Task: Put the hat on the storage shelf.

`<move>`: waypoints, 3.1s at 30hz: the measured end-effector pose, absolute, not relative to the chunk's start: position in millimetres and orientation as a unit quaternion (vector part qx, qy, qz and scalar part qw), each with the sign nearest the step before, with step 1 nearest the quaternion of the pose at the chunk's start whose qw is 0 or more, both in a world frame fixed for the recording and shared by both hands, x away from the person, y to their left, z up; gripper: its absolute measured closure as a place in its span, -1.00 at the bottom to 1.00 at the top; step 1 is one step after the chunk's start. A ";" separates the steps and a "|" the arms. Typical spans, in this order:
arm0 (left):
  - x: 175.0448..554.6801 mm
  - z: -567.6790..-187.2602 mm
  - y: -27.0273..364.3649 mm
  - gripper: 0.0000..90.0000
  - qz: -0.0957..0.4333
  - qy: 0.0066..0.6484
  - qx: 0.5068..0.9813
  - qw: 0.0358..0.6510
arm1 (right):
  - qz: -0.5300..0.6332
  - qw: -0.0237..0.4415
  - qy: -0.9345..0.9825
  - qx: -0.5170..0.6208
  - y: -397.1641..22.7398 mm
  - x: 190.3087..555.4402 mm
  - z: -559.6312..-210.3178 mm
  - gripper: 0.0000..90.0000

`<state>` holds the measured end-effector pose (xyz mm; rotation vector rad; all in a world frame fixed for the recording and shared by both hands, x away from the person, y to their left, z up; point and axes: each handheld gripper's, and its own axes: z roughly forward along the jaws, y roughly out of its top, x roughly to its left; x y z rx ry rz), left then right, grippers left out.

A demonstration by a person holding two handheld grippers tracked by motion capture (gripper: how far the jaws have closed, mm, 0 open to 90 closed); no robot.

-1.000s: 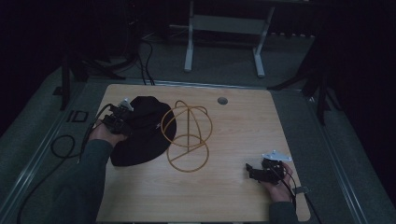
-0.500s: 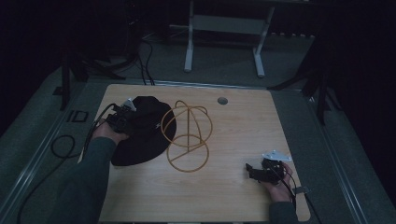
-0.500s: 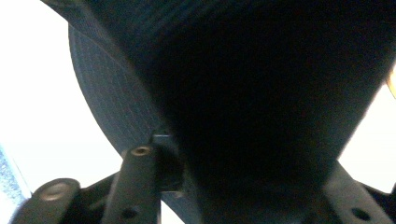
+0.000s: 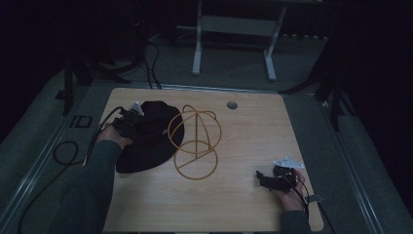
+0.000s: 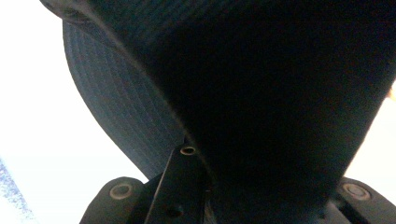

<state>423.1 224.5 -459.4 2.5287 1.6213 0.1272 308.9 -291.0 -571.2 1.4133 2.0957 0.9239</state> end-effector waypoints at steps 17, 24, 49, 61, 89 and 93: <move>411.8 -444.5 227.9 0.96 0.044 0.528 0.842 0.102 | 0.335 0.223 0.759 0.512 -291.0 308.9 -571.2 -0.66; 408.0 -438.1 233.9 0.96 0.049 0.532 0.838 0.113 | 0.335 0.223 0.759 0.512 -290.9 309.0 -571.2 -0.66; 385.8 -409.1 255.0 0.96 0.061 0.517 0.842 0.142 | 0.335 0.223 0.759 0.512 -290.9 308.9 -571.2 -0.66; 381.8 -391.7 261.0 0.96 0.075 0.512 0.842 0.154 | 0.335 0.223 0.759 0.512 -290.9 308.9 -571.2 -0.66; 377.6 -350.4 262.8 0.96 0.102 0.501 0.837 0.194 | 0.335 0.224 0.759 0.511 -291.0 309.1 -571.3 -0.66; 377.1 -348.7 264.2 0.96 0.100 0.501 0.837 0.197 | 0.335 0.224 0.759 0.511 -291.0 309.0 -571.3 -0.66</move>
